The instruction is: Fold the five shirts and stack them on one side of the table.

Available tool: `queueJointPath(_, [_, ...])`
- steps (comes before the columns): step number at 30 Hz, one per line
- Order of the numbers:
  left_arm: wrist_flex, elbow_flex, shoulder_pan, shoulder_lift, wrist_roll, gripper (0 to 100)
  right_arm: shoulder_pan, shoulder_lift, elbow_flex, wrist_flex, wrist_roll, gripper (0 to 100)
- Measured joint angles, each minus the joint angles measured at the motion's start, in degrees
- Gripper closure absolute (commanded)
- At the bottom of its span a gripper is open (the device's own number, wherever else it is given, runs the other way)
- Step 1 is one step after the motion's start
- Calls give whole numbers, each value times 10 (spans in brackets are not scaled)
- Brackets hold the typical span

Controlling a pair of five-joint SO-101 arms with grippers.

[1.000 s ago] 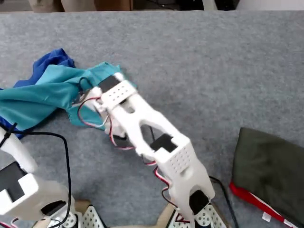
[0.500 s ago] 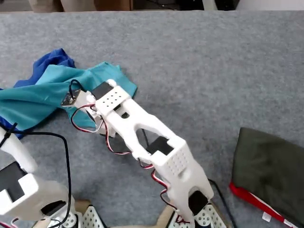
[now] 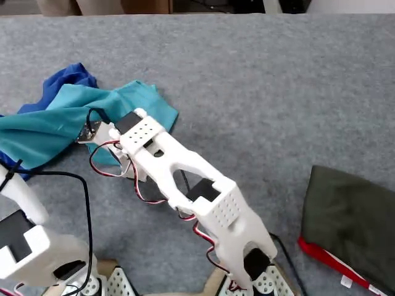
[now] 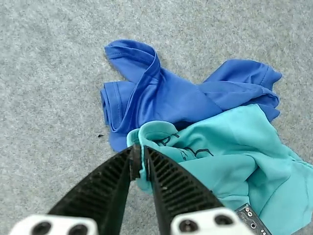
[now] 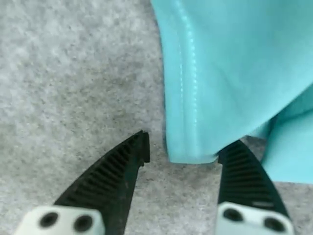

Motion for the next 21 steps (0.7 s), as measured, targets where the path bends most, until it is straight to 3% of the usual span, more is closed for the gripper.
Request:
queueJointPath(3, [0,0,0,0,0,982,0,1,0,4,0,792])
queueJointPath(9, [0,0,0,0,0,982,16,0,2,4,0,958])
queueJointPath(21, [0,0,0,0,0,982,34,4,11,8,-14,995])
